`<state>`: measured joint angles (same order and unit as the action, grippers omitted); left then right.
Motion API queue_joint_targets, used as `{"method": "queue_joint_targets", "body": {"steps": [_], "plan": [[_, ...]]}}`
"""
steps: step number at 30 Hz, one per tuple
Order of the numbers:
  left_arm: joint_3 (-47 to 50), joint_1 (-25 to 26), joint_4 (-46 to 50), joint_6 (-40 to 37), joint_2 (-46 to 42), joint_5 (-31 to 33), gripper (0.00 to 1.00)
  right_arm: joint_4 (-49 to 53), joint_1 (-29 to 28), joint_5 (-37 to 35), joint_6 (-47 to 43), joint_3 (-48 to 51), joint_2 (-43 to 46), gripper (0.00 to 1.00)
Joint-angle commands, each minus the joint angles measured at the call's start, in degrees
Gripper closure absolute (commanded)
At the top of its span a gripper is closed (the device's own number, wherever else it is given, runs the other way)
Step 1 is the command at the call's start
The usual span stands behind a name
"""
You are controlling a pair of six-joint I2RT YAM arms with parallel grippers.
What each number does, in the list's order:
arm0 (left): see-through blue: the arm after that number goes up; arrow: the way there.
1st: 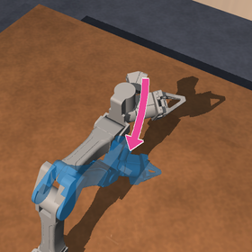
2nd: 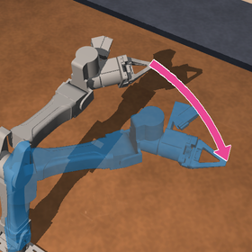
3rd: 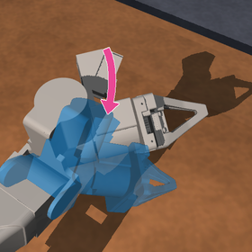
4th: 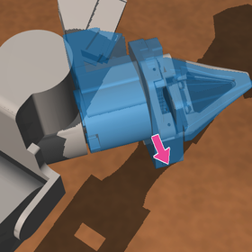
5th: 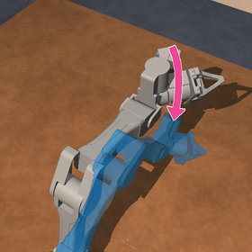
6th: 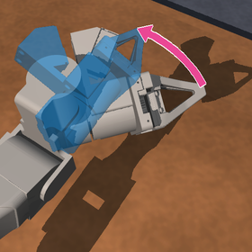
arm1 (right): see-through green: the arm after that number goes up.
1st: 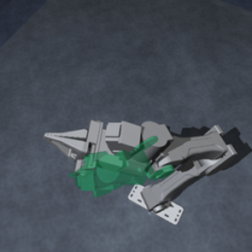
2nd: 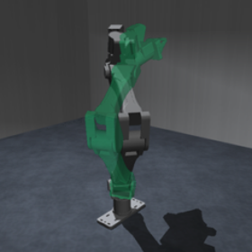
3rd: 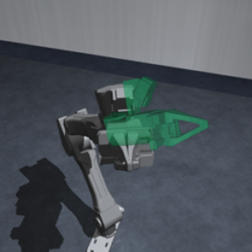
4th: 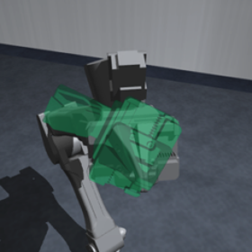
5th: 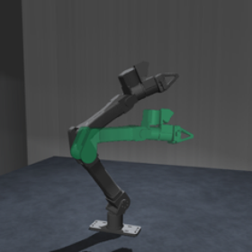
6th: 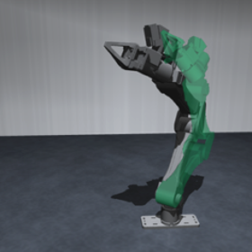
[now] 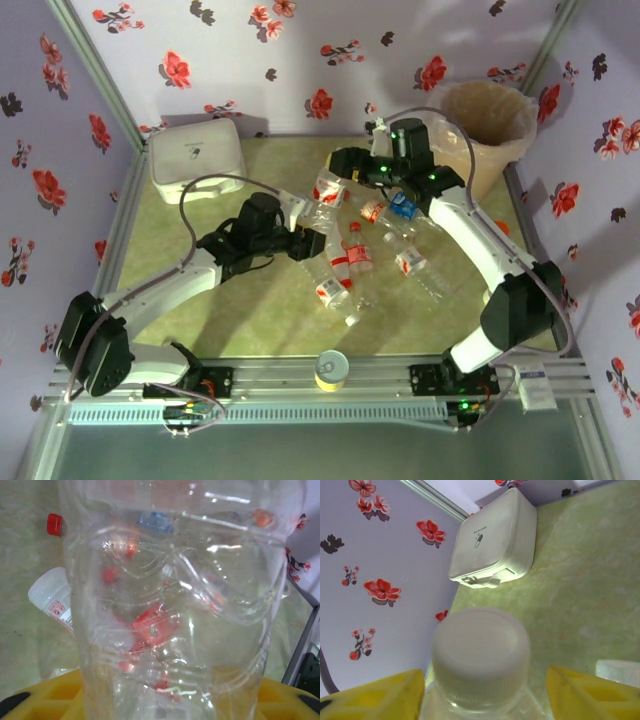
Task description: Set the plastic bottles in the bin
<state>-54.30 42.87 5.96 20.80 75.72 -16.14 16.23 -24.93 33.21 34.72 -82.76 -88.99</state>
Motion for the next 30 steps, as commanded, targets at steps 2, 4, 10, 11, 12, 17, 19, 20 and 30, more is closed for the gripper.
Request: {"method": "queue_joint_targets", "body": {"steps": [2,4,10,11,12,17,19,20,30], "plan": [[0.8,0.4,-3.0,-0.2,-1.1,-1.5,0.53,-0.2,-0.4,1.5,-0.7,-0.2,-0.1,0.47],[0.8,0.4,-3.3,-0.3,-1.1,-2.3,0.53,-0.3,-0.4,1.4,-0.9,-0.3,-0.4,0.53],[0.8,0.4,-3.1,0.6,-1.3,-2.5,0.5,-0.2,-0.3,1.5,-1.4,-1.6,-1.1,0.73],[0.9,0.4,-3.3,0.9,-1.4,-2.3,0.49,0.0,-0.3,1.4,-1.5,-2.0,-0.9,0.74],[1.1,0.4,-3.6,1.0,-1.6,-2.3,0.48,0.1,-0.3,1.3,-1.8,-2.3,-0.8,0.76],[1.9,0.3,-5.2,2.2,-2.3,-2.2,0.37,1.6,0.5,-0.1,-3.0,-4.5,0.1,0.83],[1.9,0.3,-5.4,2.6,-2.7,-2.2,0.27,2.3,1.2,-0.3,-3.6,-6.3,0.3,0.83],[2.1,0.3,-5.4,2.9,-3.1,-2.2,0.22,2.9,1.9,-1.0,-4.1,-7.6,0.3,0.84],[6.8,0.3,-5.9,5.6,-11.1,0.8,0.06,1.9,14.1,-26.1,-15.9,-20.3,5.1,0.86]]}}
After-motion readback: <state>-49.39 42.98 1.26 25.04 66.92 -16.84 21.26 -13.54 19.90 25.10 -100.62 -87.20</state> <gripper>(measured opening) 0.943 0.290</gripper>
